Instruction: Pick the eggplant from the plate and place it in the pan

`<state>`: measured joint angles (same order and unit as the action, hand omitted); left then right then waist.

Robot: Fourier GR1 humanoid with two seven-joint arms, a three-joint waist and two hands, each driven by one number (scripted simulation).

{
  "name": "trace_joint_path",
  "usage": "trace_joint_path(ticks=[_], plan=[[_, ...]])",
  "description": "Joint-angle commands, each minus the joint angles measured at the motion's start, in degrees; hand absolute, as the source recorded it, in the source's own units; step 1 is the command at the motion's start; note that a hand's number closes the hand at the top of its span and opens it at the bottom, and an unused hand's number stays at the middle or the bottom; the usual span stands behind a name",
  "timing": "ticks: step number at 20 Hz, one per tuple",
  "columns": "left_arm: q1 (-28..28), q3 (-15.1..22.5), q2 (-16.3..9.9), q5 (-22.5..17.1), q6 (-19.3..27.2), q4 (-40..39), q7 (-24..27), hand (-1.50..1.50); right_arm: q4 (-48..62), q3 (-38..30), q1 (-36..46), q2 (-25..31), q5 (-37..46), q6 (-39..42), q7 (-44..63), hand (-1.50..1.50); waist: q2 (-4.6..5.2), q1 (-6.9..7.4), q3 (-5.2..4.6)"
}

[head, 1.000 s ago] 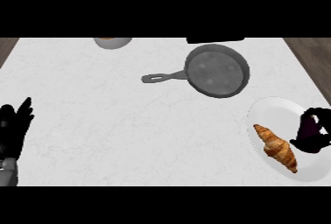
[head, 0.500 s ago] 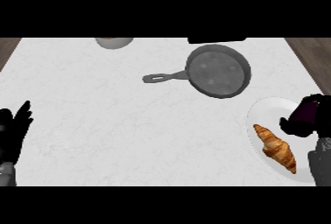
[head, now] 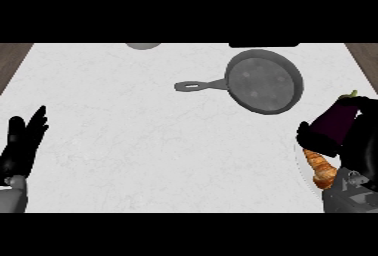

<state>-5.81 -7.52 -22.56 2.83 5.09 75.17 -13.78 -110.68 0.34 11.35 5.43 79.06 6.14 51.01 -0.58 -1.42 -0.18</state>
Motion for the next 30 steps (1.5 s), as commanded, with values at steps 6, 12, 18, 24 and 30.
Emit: trace_joint_path(ticks=[6, 12, 18, 24, 30], plan=[[0.47, 1.28, 1.89, 2.42, 0.11, 2.14, -0.73, 0.0, 11.78, -3.97, 15.83, -3.99, 0.65, -6.29, 5.34, 1.5, 0.66, 2.02, 0.18], [-4.5, 0.31, 2.56, 2.68, -0.17, -4.71, 2.77, 0.0, 34.03, -14.38, 25.32, -0.21, -7.1, -19.23, -1.69, 1.5, 1.05, 2.13, 0.18], [-3.71, 0.2, 2.52, 2.27, -1.08, -2.0, 1.99, 0.0, 57.53, -20.7, 34.14, 4.09, -12.2, -30.3, -9.59, 1.5, 1.33, 3.28, 0.23], [-1.92, 0.79, 2.23, 2.26, -2.02, 2.37, -0.84, 0.0, 74.99, -24.49, 38.24, 4.53, -16.72, -40.21, -18.3, 1.5, 1.59, 4.58, 0.32], [-4.58, 1.18, 2.85, 3.21, -1.37, 0.37, -0.38, 0.0, 82.19, -31.44, 41.73, 5.7, -26.51, -44.38, -28.74, 1.5, 2.14, 5.11, 0.42]])
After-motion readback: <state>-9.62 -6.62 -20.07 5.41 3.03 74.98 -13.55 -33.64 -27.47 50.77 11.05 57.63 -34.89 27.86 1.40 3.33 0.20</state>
